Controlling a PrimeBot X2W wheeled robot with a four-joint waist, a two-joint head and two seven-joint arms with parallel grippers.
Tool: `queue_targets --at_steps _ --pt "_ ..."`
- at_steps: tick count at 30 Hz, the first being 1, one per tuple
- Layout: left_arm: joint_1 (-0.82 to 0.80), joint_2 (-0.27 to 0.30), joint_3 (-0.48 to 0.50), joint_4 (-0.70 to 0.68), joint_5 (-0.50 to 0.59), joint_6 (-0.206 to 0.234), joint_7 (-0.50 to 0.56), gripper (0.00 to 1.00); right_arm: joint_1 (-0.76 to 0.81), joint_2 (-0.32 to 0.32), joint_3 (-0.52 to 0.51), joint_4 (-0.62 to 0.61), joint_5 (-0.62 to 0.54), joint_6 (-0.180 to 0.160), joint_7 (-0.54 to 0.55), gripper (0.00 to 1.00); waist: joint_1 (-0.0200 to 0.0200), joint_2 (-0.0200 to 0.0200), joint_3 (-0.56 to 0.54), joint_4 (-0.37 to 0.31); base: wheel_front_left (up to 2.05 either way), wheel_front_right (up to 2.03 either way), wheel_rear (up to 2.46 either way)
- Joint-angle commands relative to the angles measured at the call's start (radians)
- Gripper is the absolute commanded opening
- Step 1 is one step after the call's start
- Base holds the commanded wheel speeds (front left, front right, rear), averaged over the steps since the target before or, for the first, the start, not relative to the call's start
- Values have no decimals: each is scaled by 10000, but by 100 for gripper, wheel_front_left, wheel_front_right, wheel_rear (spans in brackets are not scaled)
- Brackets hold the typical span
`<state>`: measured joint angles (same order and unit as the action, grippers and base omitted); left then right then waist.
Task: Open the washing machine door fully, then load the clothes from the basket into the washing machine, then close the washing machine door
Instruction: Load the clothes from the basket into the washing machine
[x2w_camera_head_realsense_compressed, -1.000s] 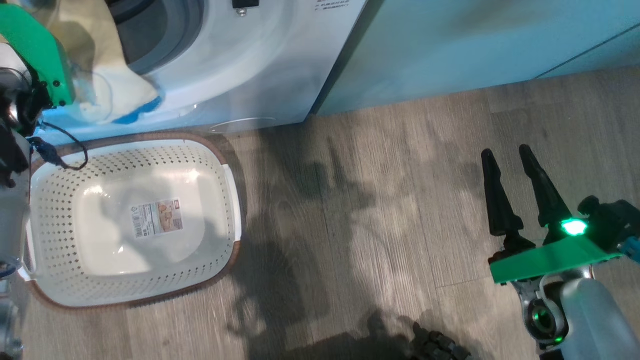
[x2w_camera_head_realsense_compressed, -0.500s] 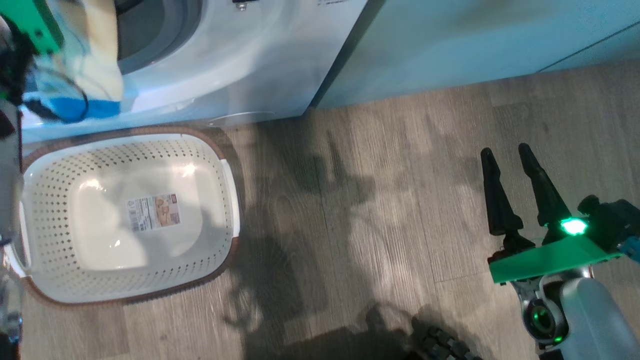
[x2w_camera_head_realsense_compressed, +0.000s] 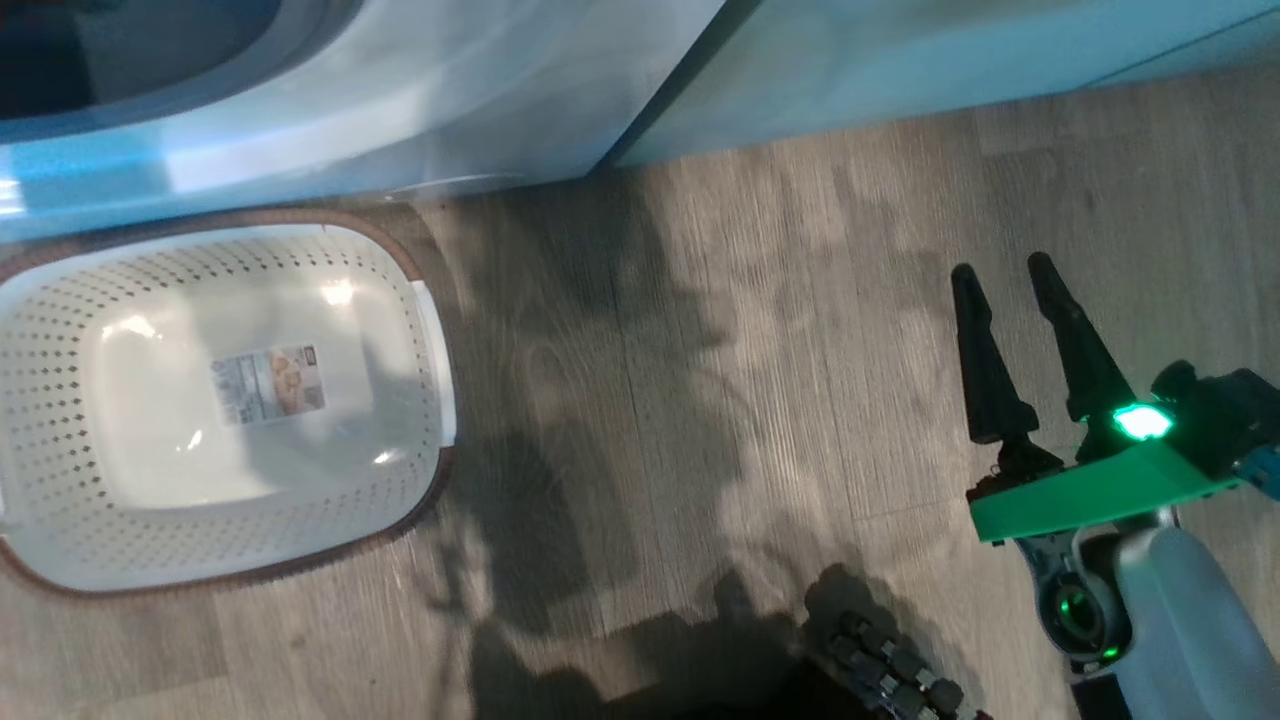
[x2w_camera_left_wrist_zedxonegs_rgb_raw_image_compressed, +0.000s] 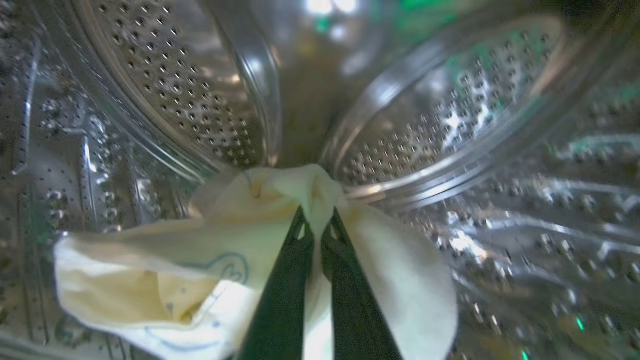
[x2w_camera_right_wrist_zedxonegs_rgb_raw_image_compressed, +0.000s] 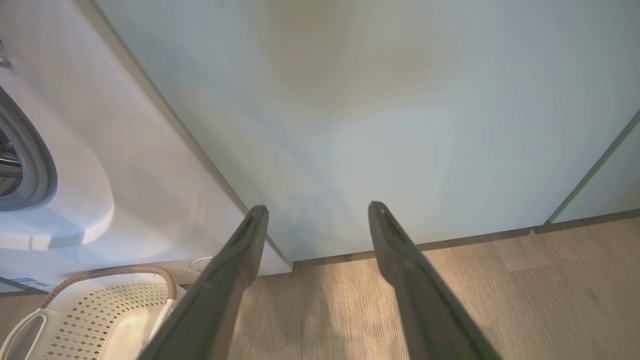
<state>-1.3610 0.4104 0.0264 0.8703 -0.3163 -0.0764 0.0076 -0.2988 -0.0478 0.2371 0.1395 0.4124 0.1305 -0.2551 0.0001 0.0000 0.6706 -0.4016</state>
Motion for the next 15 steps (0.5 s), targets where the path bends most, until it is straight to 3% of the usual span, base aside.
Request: queue_targets --at_steps 1,9,15 --pt "-612 597 82 -72 55 -39 -336 0 -116 -24 224 -295 77 2 -67 100 -1 0 222 -92 0 0 0" --pt "-1727 650 83 1092 101 68 -2111 0 -269 -24 279 -329 135 2 -67 100 -1 0 592 -199 0 0 0" --pt "-2055 649 84 1047 249 115 -2664 0 -359 -24 258 -360 139 2 -67 100 -1 0 774 -199 0 0 0"
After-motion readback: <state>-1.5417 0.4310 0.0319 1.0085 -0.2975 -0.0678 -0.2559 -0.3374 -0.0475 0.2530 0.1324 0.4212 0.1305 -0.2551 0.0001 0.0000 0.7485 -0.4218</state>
